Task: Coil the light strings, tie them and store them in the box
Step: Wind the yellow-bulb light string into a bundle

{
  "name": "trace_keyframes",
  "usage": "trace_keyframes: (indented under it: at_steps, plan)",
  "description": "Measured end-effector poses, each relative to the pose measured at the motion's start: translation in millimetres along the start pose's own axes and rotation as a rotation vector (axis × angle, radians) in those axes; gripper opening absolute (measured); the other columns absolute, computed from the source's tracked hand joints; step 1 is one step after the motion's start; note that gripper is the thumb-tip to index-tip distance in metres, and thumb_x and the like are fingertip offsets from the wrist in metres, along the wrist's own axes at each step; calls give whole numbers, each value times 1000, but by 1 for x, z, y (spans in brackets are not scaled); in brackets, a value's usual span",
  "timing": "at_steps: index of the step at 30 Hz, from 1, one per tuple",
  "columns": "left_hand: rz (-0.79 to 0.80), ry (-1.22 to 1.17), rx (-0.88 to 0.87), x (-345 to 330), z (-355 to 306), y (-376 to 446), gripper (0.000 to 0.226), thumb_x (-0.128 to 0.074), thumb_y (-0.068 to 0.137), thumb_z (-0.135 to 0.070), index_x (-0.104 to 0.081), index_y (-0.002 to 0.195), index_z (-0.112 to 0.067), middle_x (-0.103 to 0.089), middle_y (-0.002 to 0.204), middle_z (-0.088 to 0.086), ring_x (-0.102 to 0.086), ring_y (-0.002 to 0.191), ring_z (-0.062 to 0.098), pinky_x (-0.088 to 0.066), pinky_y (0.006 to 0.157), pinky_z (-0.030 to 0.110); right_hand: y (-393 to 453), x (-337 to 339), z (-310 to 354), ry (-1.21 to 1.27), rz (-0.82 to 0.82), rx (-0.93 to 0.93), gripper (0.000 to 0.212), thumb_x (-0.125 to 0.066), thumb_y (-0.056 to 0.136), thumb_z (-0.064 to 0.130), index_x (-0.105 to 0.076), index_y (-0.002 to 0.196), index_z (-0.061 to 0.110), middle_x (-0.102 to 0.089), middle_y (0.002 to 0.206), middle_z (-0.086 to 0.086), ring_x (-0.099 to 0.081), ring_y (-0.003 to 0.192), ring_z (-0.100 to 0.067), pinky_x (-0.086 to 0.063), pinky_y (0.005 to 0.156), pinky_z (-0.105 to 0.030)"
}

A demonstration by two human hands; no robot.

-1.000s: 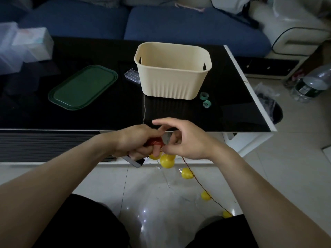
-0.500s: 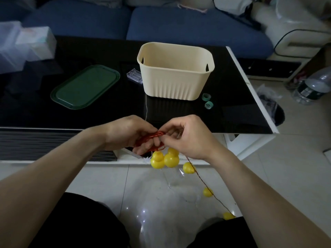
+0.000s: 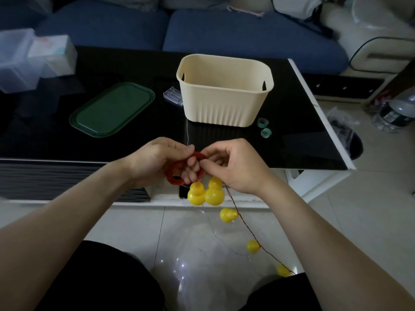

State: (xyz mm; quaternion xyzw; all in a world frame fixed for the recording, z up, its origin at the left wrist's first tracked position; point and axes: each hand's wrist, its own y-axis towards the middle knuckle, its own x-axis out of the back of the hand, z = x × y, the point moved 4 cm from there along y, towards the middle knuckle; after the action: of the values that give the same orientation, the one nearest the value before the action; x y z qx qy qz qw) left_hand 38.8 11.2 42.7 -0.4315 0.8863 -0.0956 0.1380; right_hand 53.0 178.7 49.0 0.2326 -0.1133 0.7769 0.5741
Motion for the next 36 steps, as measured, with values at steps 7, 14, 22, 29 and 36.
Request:
trace_keyframes:
  at_steps: [7, 14, 22, 29, 36]
  plan:
    - [14, -81, 9, -22, 0, 5, 34, -36, 99, -27, -44, 74, -6, -38, 46, 9, -33, 32, 12, -17, 41, 26, -1, 5, -6, 22, -60, 30, 12, -72, 92, 14, -76, 101, 22, -75, 87, 11, -70, 79, -1, -51, 70, -13]
    - [-101, -26, -56, -27, -6, 6, 41, -36, 102, -26, -48, 65, -12, -27, 42, -1, -42, 40, 17, -37, 50, 26, -4, 11, -12, 27, -3, -72, 9, -67, 96, 31, -70, 92, 23, -70, 85, 13, -65, 80, -2, -49, 74, -23]
    - [-107, -142, -74, -32, -5, 8, 39, -35, 104, -29, -46, 72, -10, -30, 40, -4, -25, 28, 7, -23, 34, 19, -9, 9, -7, 82, 15, -53, 15, -61, 100, 30, -64, 90, 20, -69, 68, 1, -65, 62, -11, -53, 65, -31]
    - [-229, 25, 49, -15, -2, 5, 39, -32, 107, -28, -44, 73, -13, -25, 44, -2, -18, 33, 9, -13, 35, 19, -12, 32, -22, 37, 111, -331, 57, -43, 101, 57, -74, 78, 16, -68, 67, 6, -63, 68, -10, -47, 73, -31]
    - [-286, -1, 203, 0, -1, 1, 40, -33, 105, -31, -42, 68, -18, -18, 52, -6, -12, 43, 9, -6, 44, 26, -17, 55, -45, -328, 103, -424, 42, -57, 99, 46, -72, 69, 21, -73, 75, -4, -67, 71, -22, -53, 70, -40]
